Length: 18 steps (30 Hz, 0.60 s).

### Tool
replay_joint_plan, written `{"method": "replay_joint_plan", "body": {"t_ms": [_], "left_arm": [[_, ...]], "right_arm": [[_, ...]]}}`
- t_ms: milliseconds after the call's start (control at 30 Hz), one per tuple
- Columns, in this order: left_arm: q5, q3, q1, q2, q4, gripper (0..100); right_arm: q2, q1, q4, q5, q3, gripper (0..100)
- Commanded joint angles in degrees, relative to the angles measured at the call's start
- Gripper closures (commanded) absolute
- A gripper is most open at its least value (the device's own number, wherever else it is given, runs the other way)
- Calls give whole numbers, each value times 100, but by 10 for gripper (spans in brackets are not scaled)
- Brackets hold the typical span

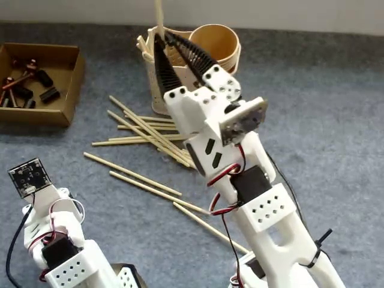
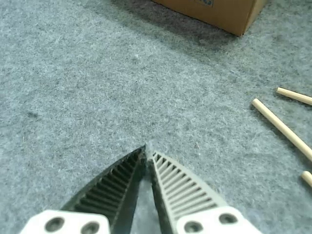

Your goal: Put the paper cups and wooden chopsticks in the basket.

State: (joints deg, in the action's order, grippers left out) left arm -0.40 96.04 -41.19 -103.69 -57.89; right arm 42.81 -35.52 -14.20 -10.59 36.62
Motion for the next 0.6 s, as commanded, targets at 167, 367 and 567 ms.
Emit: {"method": "replay_joint_plan", "body": {"t_ms": [167,367,567], "left_arm": [[-35,110,-66,-13,-18,995],[-35,110,-66,-13,-18,995],[-35,110,-66,-13,-18,995]], "right_arm": [[-312,303,-1358,-26,-22,994],[-1367,497,-2501,-35,-31,994],[-2193,743,-3609,-35,-22,994]]}}
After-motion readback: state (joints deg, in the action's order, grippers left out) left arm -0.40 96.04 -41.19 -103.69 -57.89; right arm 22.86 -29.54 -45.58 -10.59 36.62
